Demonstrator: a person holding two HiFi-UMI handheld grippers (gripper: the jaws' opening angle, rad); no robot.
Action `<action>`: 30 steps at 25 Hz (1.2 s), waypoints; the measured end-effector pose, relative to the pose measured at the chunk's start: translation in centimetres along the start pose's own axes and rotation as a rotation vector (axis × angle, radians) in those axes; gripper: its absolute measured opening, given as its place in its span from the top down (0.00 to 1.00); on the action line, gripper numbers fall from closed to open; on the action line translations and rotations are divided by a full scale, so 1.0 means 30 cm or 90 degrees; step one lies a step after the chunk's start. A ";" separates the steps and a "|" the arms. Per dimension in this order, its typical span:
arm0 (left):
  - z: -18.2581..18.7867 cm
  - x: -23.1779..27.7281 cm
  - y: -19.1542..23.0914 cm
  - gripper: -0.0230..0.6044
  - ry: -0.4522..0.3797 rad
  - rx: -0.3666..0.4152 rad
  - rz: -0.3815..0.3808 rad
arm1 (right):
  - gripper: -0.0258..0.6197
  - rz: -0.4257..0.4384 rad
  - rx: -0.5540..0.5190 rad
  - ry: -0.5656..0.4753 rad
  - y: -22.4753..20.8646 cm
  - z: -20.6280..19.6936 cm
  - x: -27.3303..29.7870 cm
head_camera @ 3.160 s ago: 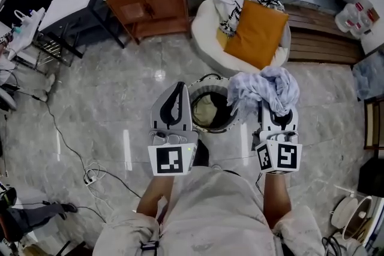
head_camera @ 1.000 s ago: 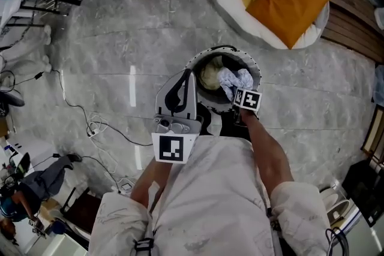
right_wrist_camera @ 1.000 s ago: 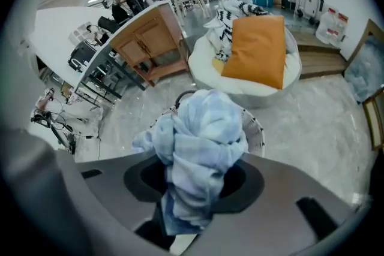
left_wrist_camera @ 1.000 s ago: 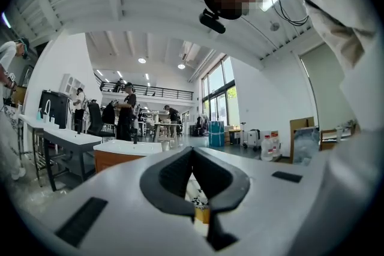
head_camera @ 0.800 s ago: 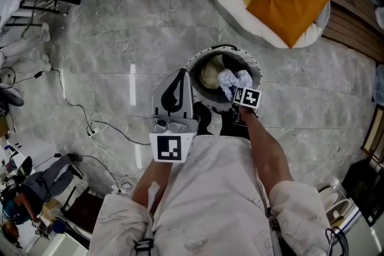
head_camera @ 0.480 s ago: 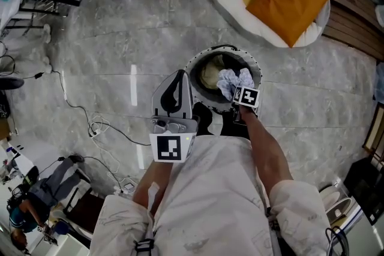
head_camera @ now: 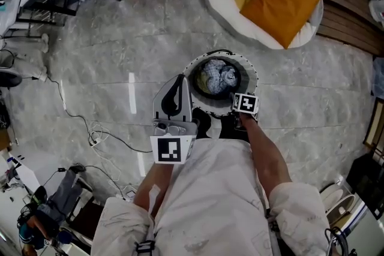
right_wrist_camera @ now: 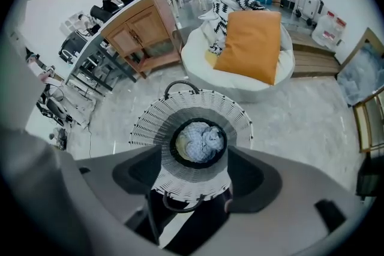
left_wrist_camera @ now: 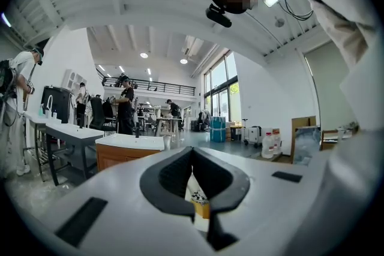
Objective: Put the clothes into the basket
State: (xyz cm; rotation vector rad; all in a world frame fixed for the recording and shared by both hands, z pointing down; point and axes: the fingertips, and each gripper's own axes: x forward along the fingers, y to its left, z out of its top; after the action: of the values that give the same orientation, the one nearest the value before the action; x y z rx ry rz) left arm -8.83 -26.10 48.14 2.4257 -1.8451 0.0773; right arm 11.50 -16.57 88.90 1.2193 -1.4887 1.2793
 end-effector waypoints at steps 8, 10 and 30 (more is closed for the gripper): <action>0.007 -0.005 -0.010 0.96 -0.009 -0.007 -0.005 | 0.46 0.039 -0.027 -0.060 0.050 0.059 -0.083; 0.009 -0.010 -0.011 0.96 -0.009 -0.008 -0.003 | 0.46 0.053 -0.034 -0.085 0.072 0.081 -0.123; 0.149 0.015 -0.035 0.96 -0.029 -0.004 -0.032 | 0.46 0.090 -0.126 -0.617 0.212 0.629 -1.094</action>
State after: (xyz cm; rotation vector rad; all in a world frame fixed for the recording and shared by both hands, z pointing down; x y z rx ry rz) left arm -7.76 -26.71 43.71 2.4880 -1.7977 0.0125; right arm 12.34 -29.81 52.87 1.7257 -2.3331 0.5692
